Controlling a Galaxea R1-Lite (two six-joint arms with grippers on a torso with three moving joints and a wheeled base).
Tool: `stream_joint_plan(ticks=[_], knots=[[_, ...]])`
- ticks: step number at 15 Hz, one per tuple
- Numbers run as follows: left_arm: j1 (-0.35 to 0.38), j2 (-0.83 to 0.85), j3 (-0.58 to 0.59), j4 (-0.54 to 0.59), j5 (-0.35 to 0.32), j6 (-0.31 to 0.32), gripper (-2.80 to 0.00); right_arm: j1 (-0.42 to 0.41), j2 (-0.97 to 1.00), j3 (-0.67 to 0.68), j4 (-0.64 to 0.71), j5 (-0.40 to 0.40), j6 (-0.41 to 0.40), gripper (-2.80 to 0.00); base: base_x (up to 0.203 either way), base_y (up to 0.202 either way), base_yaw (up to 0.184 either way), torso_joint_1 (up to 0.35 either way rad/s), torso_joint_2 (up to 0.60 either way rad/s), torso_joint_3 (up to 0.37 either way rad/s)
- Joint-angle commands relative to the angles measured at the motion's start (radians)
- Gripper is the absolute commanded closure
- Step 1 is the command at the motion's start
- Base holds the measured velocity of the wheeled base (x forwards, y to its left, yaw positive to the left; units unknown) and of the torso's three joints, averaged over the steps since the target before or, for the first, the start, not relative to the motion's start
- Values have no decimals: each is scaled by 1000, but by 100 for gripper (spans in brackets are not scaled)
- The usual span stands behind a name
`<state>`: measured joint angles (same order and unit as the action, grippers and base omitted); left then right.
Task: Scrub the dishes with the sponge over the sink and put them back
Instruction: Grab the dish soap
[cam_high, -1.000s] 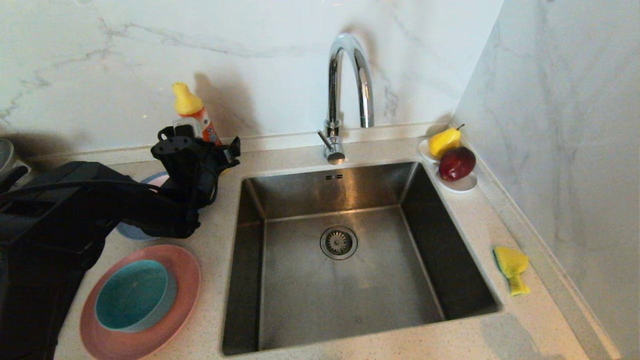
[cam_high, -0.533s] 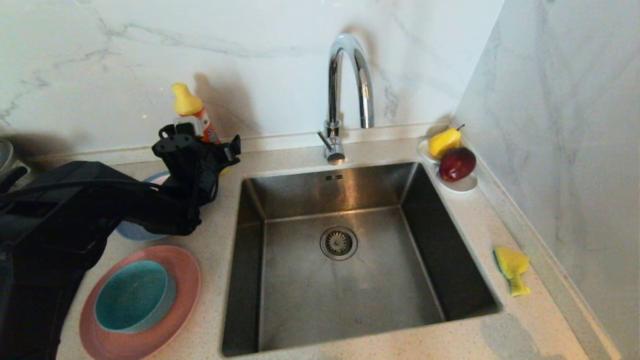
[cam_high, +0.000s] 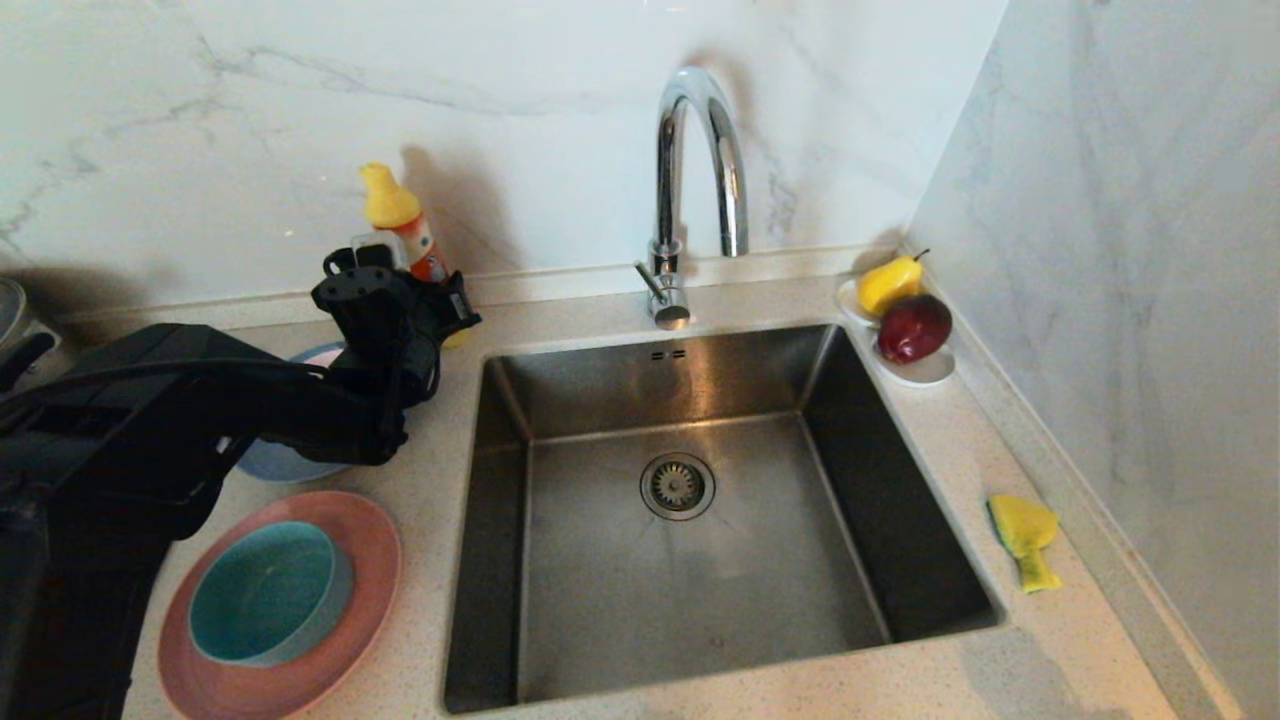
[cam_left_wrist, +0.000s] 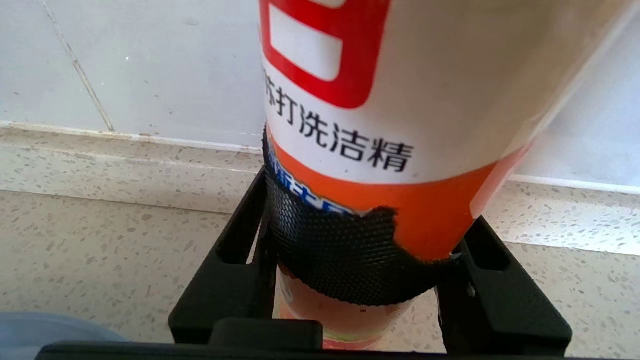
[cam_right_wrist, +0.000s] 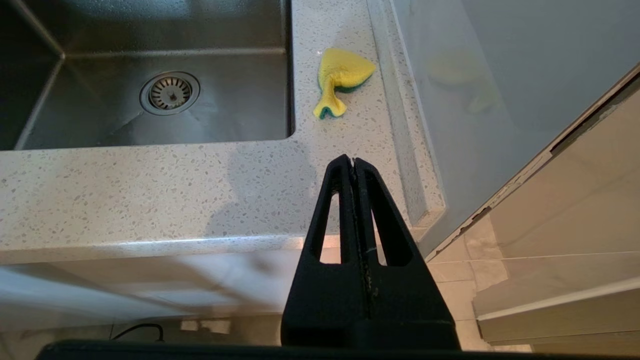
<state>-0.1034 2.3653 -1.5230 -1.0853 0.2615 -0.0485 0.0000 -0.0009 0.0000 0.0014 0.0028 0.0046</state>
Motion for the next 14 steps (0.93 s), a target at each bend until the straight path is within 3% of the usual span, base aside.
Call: stream_joint_plan(ticks=[1,7,14], knots=[[1,-3,-2,-8,4,-1,0,0,-1,0,0,0,0,0,0,0,0,0,0,0],[-2,-116,59,-15,26,-3,0,0,-1,0,0,0,0,0,0,0,0,0,0,0],[-69,-445,340,21,60,2,0,0,0,0,0,0,0,0,0,0,0,0,0,0]])
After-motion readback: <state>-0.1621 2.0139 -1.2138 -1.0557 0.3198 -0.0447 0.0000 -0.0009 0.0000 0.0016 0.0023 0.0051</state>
